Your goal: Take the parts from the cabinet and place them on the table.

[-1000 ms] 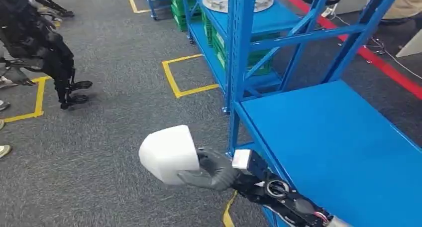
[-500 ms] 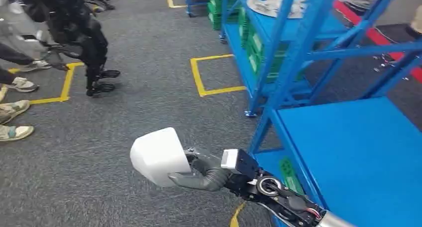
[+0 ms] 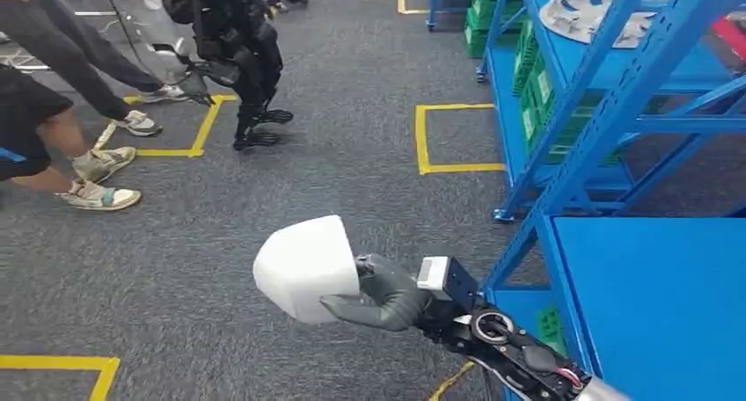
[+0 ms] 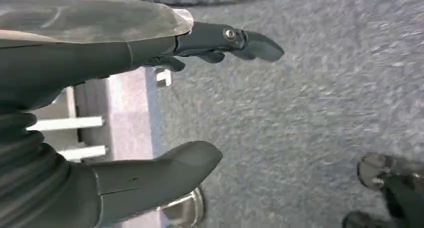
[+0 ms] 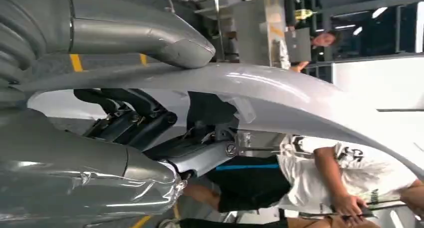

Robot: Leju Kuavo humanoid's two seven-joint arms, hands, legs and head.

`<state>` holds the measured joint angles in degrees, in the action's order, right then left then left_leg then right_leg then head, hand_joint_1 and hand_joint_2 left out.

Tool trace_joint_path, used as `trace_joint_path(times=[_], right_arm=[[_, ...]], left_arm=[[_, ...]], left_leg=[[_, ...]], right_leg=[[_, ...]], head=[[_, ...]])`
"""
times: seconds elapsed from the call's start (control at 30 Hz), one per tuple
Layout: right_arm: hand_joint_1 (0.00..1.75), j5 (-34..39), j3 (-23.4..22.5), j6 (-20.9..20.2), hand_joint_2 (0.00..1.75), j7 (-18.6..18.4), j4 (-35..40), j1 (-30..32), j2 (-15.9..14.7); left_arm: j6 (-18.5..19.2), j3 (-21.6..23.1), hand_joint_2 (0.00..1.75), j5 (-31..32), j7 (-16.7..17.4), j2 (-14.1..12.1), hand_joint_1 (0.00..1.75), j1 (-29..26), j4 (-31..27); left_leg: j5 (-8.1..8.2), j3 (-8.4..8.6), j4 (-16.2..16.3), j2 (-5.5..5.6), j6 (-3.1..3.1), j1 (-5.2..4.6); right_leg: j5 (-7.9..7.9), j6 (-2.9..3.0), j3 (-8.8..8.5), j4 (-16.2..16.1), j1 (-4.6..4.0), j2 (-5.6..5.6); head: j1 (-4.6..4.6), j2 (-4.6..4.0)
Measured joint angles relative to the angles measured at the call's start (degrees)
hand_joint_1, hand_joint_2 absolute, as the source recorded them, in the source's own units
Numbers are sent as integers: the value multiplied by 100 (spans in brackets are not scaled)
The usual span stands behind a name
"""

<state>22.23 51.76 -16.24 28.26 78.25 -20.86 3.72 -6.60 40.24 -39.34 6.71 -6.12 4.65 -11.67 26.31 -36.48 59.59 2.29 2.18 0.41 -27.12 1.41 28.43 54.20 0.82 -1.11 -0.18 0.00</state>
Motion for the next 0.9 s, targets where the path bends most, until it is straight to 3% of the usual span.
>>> trace_joint_path(times=[0.07,0.1,0.13,0.17,0.23,0.27,0.3,0.33,0.4,0.43,0.47,0.5,0.57,0.6,0.63,0.67,0.73,0.77,0.8,0.83,0.9], right_arm=[[175,-2,-37,6,175,0,-24,25,-7],[175,-2,-44,6,175,0,-39,40,-11],[175,-2,-52,8,175,0,-55,55,-15],[175,-2,-63,24,175,-2,-61,69,-15],[175,-4,-113,107,175,-15,-59,105,-15],[175,-2,-140,122,175,-33,-57,119,-17],[175,4,-170,122,175,-42,-57,138,-24],[175,18,-184,116,175,-59,-57,161,-28],[175,44,-194,96,175,-61,-57,205,-28],[175,50,-207,92,175,-66,-55,220,-28],[175,50,-223,92,175,-68,-55,227,-31],[175,57,-240,92,175,-57,-55,226,-31],[175,57,-275,103,175,-57,-57,258,-57],[175,57,-293,109,175,-57,-57,291,-76],[175,55,-319,116,175,-57,-59,328,-90],[175,50,-339,118,175,-55,-59,348,-103],[175,44,-393,120,175,-53,-57,354,-109],[175,42,-420,122,175,-50,-57,354,-111],[175,44,-435,124,175,-46,-57,360,-127],[175,39,-452,124,175,-48,-52,358,-129],[175,-15,-487,144,175,-52,-52,399,-133]], left_arm=[[2,0,175,2,15,0,0,23,-2],[4,0,175,4,17,4,0,21,-2],[7,0,175,6,33,11,0,14,-2],[7,0,175,15,50,13,0,5,-2],[7,2,175,44,105,0,0,5,-2],[7,7,175,44,127,-2,0,16,-2],[5,15,175,44,151,-4,0,40,-2],[2,24,175,42,151,-4,0,39,-2],[-2,52,175,42,151,-11,0,18,0],[-4,55,175,42,151,-13,0,15,0],[-4,57,175,42,149,-4,0,5,-2],[-4,63,175,42,138,0,0,17,0],[-2,83,175,59,72,11,0,30,-2],[-2,94,175,61,41,22,0,34,-2],[-2,98,175,63,20,26,0,33,-2],[-4,103,175,68,-2,31,0,32,-2],[-4,127,175,74,-33,50,0,31,-2],[-4,142,175,74,-39,66,0,30,-2],[-4,151,175,77,-53,81,0,49,0],[-4,155,175,77,-55,81,0,58,-2],[-7,168,175,77,-66,81,0,22,-2]], left_leg=[[401,-473,944,-143,60,30],[485,-651,1282,-162,83,46],[425,-683,1320,-177,98,62],[257,-571,1090,-194,109,75],[-217,-30,72,-322,108,92],[-358,243,-411,-555,94,83],[-324,284,-531,-558,46,19],[-324,274,-525,-489,-27,20],[-299,260,-514,-381,-86,-20],[-313,291,-553,-331,-144,12],[-318,330,-578,-298,-168,29],[-307,345,-579,-262,-212,30],[-304,350,-578,-162,-256,23],[-299,351,-576,-90,-263,13],[-298,359,-574,-12,-264,11],[-297,371,-572,64,-264,11],[-284,412,-567,225,-253,12],[-274,415,-565,289,-238,18],[-265,391,-527,344,-210,-19],[-278,346,-510,430,-182,2],[-324,309,-551,541,-96,34]], right_leg=[[-4,3,11,1,-29,157],[-16,1,12,1,-30,241],[-26,0,6,1,-30,310],[-37,-10,-1,1,-29,372],[-68,-44,-35,3,-28,487],[-90,-73,-60,2,-41,538],[-130,-119,-49,22,-91,577],[-141,-141,-61,10,-80,618],[-166,-199,-116,-3,-73,703],[-204,-249,-143,5,-53,719],[-297,-277,-95,114,-24,481],[-504,-275,42,443,-25,289],[-941,-278,531,1462,-31,165],[-1061,-281,755,1882,-28,148],[-1025,-276,863,2026,-28,143],[-854,-265,827,1879,-28,136],[-253,-225,453,942,-24,38],[13,-205,259,441,-22,-206],[4,-174,197,235,-7,-438],[-53,-189,130,96,23,-394],[-39,-137,93,120,-32,-298]], head=[[-50,0],[-61,0],[-78,0],[-98,0],[-157,0],[-188,0],[-238,0],[-192,0],[-153,0],[-146,0],[-122,0],[-100,0],[-21,0],[16,0],[37,0],[55,0],[114,0],[145,0],[154,0],[153,0],[136,0]])
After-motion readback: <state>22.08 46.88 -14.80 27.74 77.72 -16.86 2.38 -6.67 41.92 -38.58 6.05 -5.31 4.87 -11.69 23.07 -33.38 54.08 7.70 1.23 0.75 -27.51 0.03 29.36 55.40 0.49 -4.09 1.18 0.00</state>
